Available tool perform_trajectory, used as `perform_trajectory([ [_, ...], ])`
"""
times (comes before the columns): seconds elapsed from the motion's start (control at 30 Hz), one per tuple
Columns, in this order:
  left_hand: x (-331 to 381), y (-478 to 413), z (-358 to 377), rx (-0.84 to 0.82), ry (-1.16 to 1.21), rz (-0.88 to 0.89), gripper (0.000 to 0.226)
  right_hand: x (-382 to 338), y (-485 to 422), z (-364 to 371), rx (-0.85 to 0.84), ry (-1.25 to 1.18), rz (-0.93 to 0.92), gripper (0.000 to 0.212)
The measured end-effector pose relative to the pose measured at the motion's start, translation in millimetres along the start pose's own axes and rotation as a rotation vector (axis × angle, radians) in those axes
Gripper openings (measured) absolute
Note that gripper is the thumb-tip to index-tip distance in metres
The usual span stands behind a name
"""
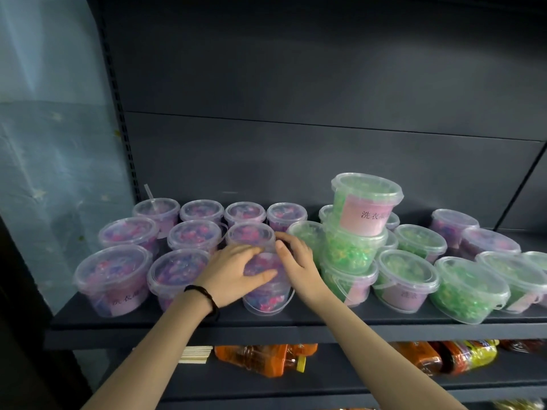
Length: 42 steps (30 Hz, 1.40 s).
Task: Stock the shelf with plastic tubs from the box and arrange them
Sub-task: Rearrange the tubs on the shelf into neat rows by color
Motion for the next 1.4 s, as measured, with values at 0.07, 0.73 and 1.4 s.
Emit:
perform_trajectory([
  [0.07,13.2,-0.1,5.4,-0.030,-0.060,0.010,0.079,-1.9,10.6,-10.3,0.097,-0.034,-0.080,0.018],
  [0.73,51.6,-6.4,2.7,0.118,0.177,-0.068,0.075,41.5,57.1,-109.1,0.632,0.330,0.038,0.102],
  [1.4,118.5,-105.7,89.4,0.057,0.893,-0.414,0.043,50.9,65.6,-152.3,0.500,0.398,-0.006,0.094],
])
Point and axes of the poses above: each hand's wrist, its own y-axis away from the middle knuckle, its own z-axis out of the palm, x = y × z, the point moved 4 cm from there along -y, towards the middle knuckle, and after that the axes turned 13 degrees about -y, right-handed, at the moved point
